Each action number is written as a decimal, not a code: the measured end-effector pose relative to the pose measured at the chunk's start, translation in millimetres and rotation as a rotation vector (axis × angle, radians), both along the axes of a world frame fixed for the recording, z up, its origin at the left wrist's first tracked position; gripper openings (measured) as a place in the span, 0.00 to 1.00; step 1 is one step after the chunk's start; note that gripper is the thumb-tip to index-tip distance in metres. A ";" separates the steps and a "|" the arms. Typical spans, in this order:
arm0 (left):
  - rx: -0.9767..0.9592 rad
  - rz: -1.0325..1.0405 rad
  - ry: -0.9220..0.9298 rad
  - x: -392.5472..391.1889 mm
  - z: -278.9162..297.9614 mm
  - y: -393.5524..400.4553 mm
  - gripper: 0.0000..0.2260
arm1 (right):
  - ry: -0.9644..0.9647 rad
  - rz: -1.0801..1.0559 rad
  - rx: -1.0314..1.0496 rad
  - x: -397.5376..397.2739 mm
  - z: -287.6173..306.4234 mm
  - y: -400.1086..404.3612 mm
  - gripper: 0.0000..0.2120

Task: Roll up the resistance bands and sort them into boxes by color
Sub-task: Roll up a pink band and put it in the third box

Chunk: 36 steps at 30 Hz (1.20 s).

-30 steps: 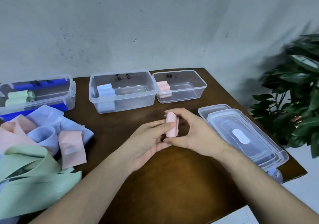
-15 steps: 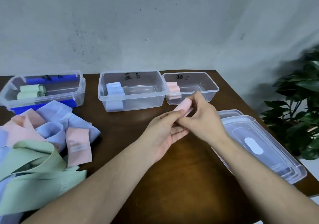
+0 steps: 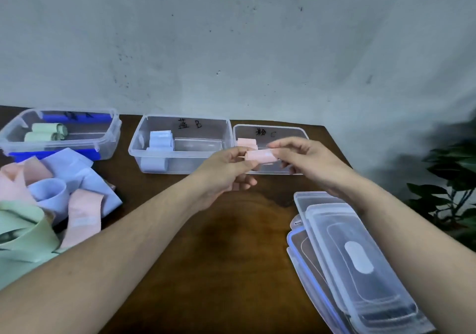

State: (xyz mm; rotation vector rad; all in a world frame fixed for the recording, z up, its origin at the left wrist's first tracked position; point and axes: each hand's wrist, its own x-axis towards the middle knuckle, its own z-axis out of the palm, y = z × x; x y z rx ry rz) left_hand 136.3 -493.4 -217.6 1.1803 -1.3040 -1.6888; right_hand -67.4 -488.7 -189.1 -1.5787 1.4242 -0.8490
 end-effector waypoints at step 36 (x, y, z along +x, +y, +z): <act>-0.362 -0.563 -1.351 -31.2 15.7 -124.7 0.17 | 0.547 0.201 0.461 4.9 -40.9 -144.1 0.08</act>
